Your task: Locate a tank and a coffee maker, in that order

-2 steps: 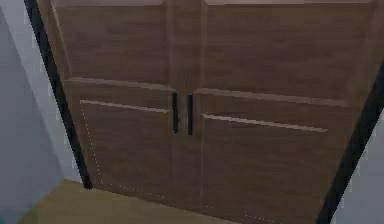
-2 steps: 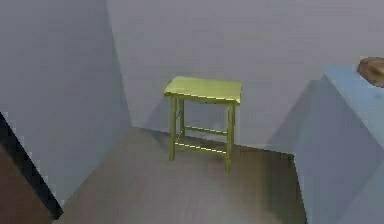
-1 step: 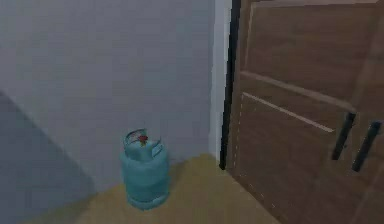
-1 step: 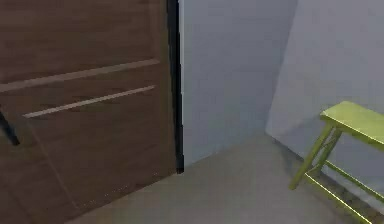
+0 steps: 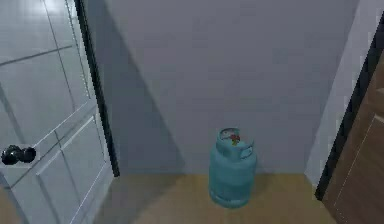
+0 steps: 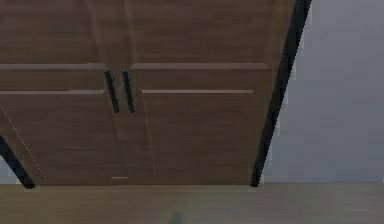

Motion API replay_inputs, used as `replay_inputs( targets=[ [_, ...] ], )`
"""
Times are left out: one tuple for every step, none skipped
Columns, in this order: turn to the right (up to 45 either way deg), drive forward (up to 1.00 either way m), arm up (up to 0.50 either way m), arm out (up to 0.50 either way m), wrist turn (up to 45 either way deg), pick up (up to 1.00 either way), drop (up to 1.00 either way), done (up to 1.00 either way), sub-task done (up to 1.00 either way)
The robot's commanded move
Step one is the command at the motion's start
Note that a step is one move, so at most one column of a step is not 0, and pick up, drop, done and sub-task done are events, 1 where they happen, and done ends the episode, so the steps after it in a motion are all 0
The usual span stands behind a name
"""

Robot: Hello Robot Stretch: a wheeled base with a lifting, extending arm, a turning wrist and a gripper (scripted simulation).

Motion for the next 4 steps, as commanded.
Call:
replay_inputs(
  targets=[
    [0.0,0.45,0.00,0.00,0.0,0.00,0.00,0.00,0.00],
    [18.0,0.00,0.00,0.00,0.0,0.00,0.00,0.00,0.00],
    [0.0,0.00,0.00,0.00,0.0,0.00,0.00,0.00,1.00],
    [-45.0,0.00,0.00,0.00,0.0,0.00,0.00,0.00,0.00]
  ],
)
